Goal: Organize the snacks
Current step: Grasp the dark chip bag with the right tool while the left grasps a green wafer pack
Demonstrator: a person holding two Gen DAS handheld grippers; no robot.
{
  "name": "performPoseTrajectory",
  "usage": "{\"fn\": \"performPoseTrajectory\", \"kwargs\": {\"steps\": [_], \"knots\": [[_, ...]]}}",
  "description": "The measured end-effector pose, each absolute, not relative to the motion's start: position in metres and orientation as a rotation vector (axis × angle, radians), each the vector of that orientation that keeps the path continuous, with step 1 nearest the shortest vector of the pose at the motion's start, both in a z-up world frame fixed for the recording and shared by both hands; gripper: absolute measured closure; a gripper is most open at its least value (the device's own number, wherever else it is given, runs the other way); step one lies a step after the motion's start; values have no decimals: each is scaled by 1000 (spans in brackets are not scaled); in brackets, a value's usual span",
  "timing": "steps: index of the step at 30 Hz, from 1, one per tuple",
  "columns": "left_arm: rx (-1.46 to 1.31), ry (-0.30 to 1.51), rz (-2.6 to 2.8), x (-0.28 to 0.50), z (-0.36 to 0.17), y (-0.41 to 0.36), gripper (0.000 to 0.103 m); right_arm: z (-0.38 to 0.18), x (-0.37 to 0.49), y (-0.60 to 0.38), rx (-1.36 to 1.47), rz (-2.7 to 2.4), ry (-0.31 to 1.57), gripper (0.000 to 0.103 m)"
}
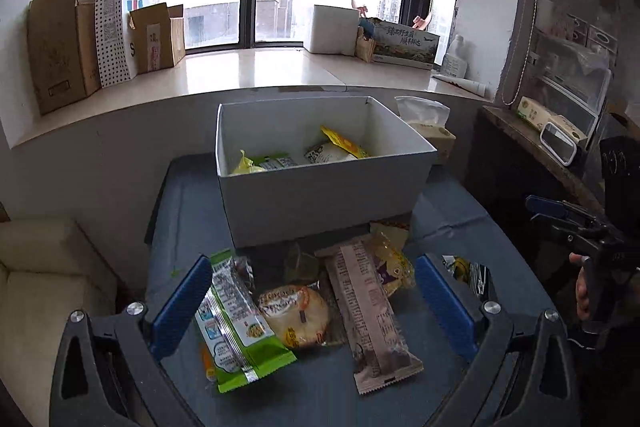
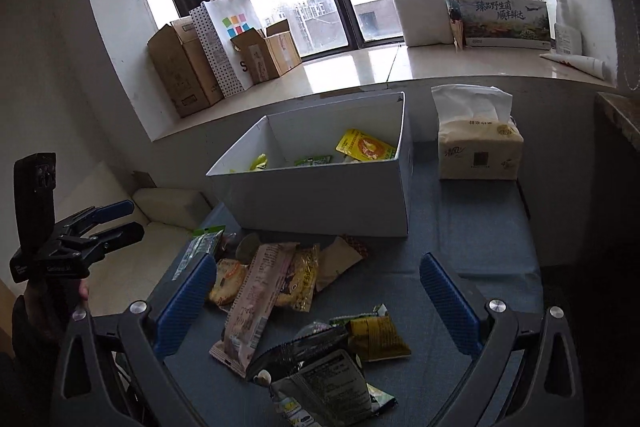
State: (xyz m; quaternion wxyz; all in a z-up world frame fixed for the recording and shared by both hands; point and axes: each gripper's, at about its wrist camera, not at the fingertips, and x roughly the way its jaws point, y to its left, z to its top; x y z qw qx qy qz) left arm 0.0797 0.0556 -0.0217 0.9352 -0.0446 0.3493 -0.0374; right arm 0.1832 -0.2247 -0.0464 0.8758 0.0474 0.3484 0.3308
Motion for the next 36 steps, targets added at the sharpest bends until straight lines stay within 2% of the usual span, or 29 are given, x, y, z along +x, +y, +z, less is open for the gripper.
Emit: {"fn": "performPoseTrajectory", "kwargs": {"steps": [4, 13, 22, 31, 32, 33, 36], "knots": [[-22, 747, -75, 52, -45, 42, 0, -83, 148, -228, 55, 657, 814, 0], [-57, 775, -37, 18, -64, 39, 0, -110, 98, -226, -69, 601, 795, 0], [-151, 771, -8, -5, -69, 53, 0, -133, 114, -206, -192, 577, 862, 0], [-156, 811, -2, -1, -84, 52, 0, -149, 147, -195, -146, 612, 912, 0], [-152, 814, -2, -1, -85, 52, 0, -150, 147, -193, -145, 616, 915, 5], [-150, 818, -1, -1, -87, 51, 0, -150, 147, -192, -140, 622, 917, 28], [-153, 832, 10, 1, -91, 53, 0, -149, 144, -191, -150, 580, 914, 39]]}}
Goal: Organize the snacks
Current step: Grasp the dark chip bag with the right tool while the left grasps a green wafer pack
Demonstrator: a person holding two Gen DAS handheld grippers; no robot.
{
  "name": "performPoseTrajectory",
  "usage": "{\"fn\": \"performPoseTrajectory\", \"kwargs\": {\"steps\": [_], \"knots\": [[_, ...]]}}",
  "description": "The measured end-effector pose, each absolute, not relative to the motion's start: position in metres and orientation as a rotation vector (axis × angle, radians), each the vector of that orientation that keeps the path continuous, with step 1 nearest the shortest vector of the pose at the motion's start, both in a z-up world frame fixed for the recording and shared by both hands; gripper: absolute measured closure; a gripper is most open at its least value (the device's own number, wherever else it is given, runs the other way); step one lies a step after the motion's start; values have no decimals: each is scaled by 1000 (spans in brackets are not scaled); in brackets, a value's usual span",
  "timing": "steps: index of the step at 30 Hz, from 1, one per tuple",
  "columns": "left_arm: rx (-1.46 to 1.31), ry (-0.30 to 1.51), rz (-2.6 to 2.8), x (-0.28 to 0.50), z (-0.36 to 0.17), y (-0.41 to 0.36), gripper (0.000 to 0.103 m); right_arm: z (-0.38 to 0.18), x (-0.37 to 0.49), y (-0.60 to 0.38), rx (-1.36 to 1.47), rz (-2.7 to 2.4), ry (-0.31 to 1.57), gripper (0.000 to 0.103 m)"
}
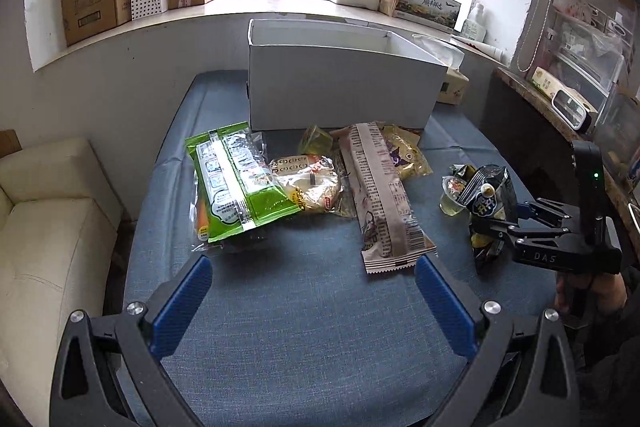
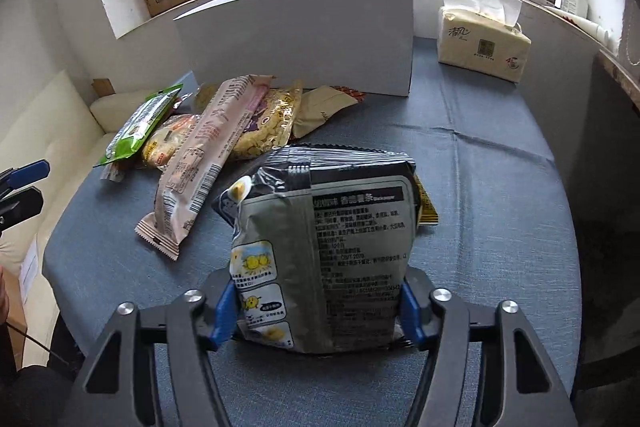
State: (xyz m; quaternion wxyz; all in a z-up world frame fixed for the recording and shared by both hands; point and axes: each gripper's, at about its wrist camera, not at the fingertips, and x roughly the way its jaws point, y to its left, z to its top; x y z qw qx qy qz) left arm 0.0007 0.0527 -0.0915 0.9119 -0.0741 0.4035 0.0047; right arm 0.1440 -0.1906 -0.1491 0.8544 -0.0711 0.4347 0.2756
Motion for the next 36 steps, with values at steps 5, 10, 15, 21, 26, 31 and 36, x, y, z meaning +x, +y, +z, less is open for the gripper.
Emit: {"fn": "performPoseTrajectory", "kwargs": {"steps": [5, 10, 15, 21, 26, 31, 36], "knots": [[-174, 844, 26, 1, -97, 60, 0, -147, 140, -195, -130, 577, 926, 39], [-207, 857, 56, 10, -102, 72, 0, -137, 133, -204, -119, 532, 944, 39], [-287, 872, 73, 35, -105, 89, 0, -117, 122, -218, -60, 528, 909, 39], [-305, 885, 118, 83, -107, 98, 0, -108, 115, -227, -37, 498, 891, 39], [-321, 969, 266, 128, -125, 112, 0, -110, 114, -232, -25, 488, 897, 39], [-340, 1017, 319, 151, -143, 120, 0, -113, 114, -237, -9, 469, 907, 39], [-347, 1023, 309, 152, -152, 123, 16, -116, 114, -240, 0, 468, 918, 39]]}}
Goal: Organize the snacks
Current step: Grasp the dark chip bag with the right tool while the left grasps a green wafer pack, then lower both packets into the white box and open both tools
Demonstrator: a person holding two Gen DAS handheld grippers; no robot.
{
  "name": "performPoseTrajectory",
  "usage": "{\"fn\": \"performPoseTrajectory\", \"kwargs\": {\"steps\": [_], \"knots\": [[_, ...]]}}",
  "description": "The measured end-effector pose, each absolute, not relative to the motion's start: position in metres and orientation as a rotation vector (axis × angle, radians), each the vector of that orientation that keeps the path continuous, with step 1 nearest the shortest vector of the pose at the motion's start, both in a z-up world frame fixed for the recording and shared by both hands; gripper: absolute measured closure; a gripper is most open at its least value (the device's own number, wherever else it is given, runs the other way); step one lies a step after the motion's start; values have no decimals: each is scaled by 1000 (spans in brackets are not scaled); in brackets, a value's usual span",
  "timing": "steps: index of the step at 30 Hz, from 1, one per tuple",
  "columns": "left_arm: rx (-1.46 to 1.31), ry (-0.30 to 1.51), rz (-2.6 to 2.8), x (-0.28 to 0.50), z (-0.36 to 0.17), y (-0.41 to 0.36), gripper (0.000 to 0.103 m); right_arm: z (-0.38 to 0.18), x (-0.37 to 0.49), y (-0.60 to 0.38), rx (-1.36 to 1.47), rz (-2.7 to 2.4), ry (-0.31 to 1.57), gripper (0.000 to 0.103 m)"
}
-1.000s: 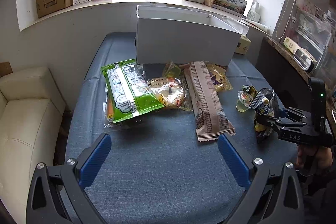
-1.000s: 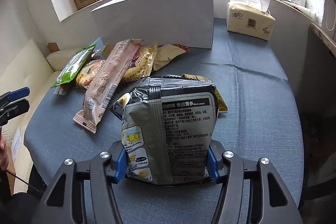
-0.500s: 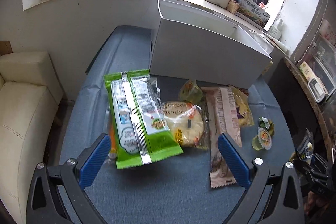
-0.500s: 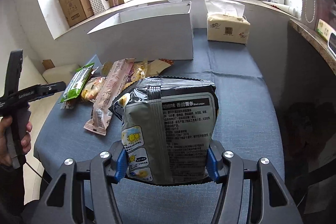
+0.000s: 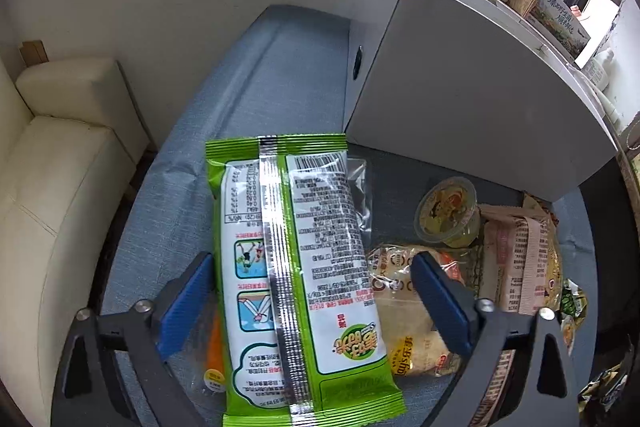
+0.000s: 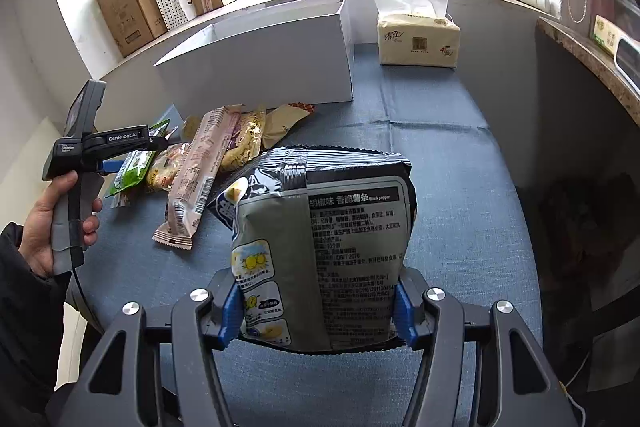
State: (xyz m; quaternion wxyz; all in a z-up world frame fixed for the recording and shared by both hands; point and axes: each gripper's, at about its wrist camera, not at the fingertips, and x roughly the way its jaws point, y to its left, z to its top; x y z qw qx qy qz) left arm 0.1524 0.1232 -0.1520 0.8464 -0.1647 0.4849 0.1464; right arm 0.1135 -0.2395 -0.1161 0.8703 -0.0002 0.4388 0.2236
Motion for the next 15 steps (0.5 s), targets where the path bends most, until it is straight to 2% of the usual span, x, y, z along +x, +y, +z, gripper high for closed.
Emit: {"fn": "performPoseTrajectory", "kwargs": {"steps": [1, 4, 15], "knots": [[-317, 1013, 321, 151, -150, 122, 29, -116, 114, -240, 6, 471, 921, 39], [-291, 996, 298, 147, -143, 119, 35, -116, 113, -239, 0, 470, 920, 39], [-260, 901, 264, 121, -103, 104, 36, -114, 112, -234, -13, 483, 911, 39]]}}
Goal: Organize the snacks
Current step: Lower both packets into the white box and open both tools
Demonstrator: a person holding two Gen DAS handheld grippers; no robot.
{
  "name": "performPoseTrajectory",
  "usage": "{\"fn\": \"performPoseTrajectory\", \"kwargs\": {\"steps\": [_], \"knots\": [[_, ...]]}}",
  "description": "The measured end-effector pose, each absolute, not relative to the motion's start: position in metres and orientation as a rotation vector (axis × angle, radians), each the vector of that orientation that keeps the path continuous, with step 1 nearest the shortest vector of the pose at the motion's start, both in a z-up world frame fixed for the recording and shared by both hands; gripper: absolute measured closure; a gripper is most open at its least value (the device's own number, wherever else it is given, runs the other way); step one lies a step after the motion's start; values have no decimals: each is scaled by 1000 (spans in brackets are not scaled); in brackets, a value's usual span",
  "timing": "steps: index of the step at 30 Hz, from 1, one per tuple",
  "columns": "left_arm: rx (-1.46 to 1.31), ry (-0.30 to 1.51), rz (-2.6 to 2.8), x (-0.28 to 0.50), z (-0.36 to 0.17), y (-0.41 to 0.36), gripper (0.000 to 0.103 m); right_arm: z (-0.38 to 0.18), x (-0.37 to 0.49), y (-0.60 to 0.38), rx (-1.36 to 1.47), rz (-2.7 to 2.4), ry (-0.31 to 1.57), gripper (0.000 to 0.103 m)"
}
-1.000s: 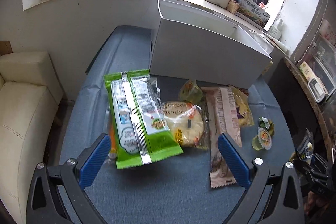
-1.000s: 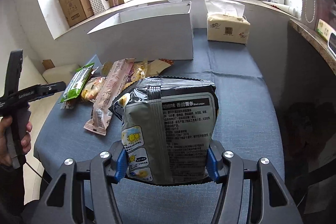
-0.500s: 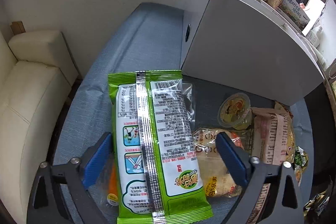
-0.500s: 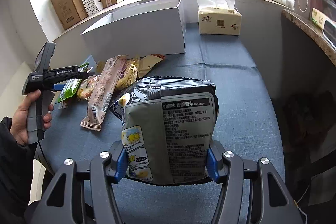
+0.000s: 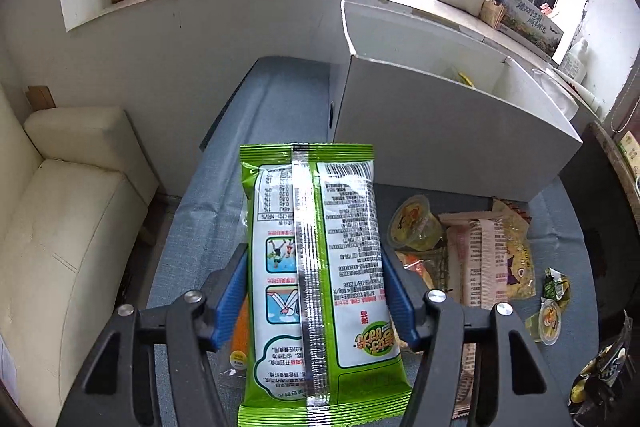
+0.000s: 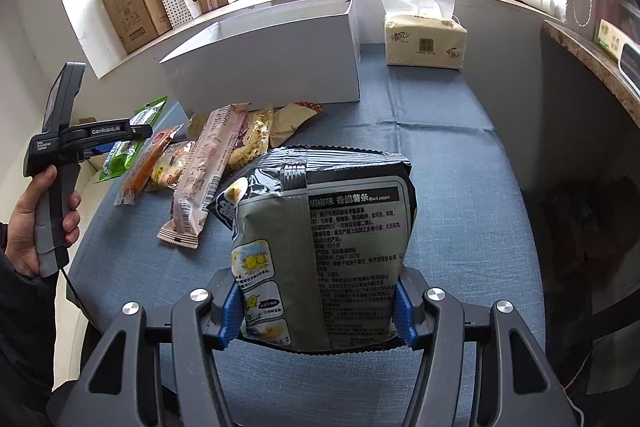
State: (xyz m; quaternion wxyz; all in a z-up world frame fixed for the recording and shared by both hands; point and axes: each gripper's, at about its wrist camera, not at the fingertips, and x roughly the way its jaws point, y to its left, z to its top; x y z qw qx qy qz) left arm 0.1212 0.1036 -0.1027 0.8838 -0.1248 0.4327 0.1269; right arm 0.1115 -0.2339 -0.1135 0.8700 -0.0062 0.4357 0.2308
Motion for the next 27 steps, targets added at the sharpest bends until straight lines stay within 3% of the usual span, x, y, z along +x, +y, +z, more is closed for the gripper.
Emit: {"fn": "performPoseTrajectory", "kwargs": {"steps": [14, 27], "knots": [[-165, 735, 82, 124, 12, 62, 35, -51, 168, -214, 88, 595, 821, 39], [-124, 776, 95, 250, 24, 72, 35, -12, 326, -136, 49, 576, 830, 39]]}}
